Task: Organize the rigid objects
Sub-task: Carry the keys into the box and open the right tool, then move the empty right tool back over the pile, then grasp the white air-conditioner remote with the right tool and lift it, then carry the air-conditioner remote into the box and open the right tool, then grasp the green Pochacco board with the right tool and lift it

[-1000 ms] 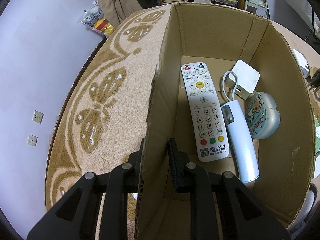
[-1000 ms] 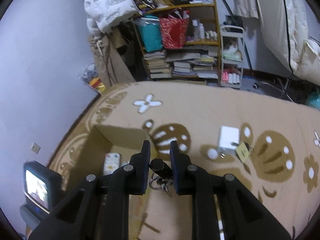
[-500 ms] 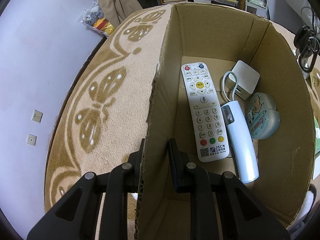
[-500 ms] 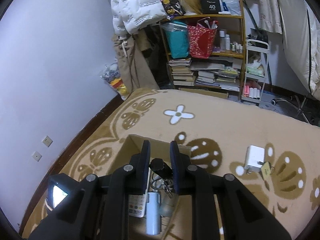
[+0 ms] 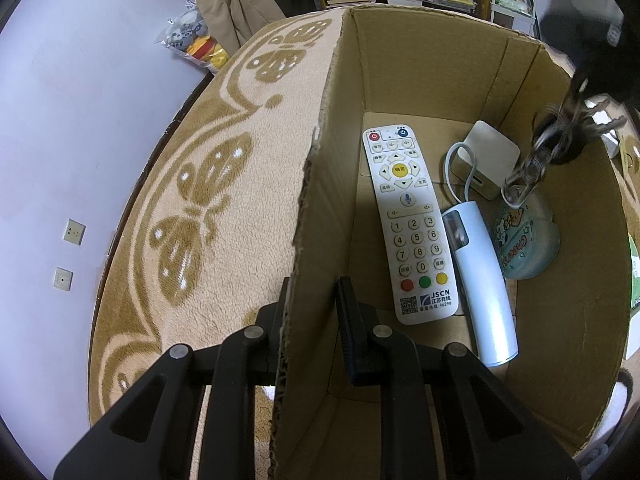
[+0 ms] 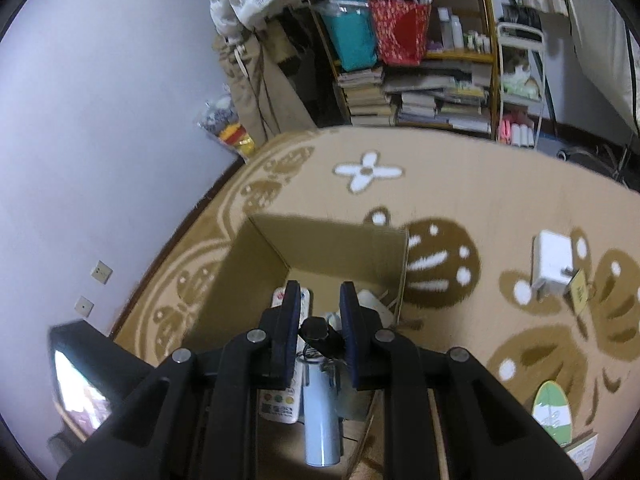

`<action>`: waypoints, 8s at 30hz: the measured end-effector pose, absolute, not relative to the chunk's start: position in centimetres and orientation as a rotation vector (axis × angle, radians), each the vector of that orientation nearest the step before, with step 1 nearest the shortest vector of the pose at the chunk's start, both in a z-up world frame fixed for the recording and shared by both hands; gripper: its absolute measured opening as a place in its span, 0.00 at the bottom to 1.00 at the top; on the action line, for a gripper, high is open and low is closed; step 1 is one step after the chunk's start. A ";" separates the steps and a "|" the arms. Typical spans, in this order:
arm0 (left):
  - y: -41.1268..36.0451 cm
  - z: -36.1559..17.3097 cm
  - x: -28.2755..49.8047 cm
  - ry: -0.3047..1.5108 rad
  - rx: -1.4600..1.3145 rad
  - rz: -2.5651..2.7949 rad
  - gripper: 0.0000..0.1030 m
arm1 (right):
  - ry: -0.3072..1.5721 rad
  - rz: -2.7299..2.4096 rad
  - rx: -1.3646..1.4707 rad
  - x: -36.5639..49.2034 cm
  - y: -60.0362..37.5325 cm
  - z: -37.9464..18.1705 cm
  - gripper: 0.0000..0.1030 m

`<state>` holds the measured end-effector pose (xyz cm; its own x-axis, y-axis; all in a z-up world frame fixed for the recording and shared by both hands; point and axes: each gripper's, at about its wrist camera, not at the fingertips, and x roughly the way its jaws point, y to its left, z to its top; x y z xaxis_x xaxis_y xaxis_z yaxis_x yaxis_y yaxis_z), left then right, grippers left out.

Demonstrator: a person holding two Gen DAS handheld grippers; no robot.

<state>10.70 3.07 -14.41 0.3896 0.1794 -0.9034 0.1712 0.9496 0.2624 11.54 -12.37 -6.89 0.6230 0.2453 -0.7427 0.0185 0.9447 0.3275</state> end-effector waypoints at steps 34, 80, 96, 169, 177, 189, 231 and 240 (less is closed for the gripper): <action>3.0 -14.3 10.8 1.179 0.344 0.006 0.18 | 0.962 -0.137 0.251 4.7 -21.5 -8.6 0.80; 3.1 -13.9 10.7 1.179 0.353 0.006 0.18 | 1.215 -0.620 0.516 -5.4 -29.2 -16.6 0.80; 3.1 -13.8 10.6 1.179 0.356 0.007 0.18 | 1.230 -0.579 0.752 -6.3 -31.2 -18.6 0.84; 2.9 -13.9 10.5 1.182 0.355 0.008 0.18 | 0.837 0.038 0.261 8.9 -14.1 -1.7 0.50; 2.9 -14.0 10.5 1.183 0.354 0.006 0.18 | 0.917 0.098 0.287 10.0 -12.1 -4.5 0.50; 2.6 -14.3 10.6 1.180 0.366 0.005 0.18 | 0.959 0.124 0.367 12.3 -12.2 -8.3 0.50; 2.8 -13.8 11.2 1.184 0.344 -0.013 0.19 | 1.007 -0.147 0.309 4.8 -24.7 -11.9 0.87; 2.8 -13.9 11.1 1.183 0.350 -0.012 0.19 | 1.106 -0.194 0.360 3.7 -26.0 -15.8 0.87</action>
<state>11.09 2.84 -13.91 0.3846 0.1731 -0.9067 0.1915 0.9459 0.2618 3.72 -26.01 -15.78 0.4392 0.0252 -0.8980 0.3289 0.9257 0.1869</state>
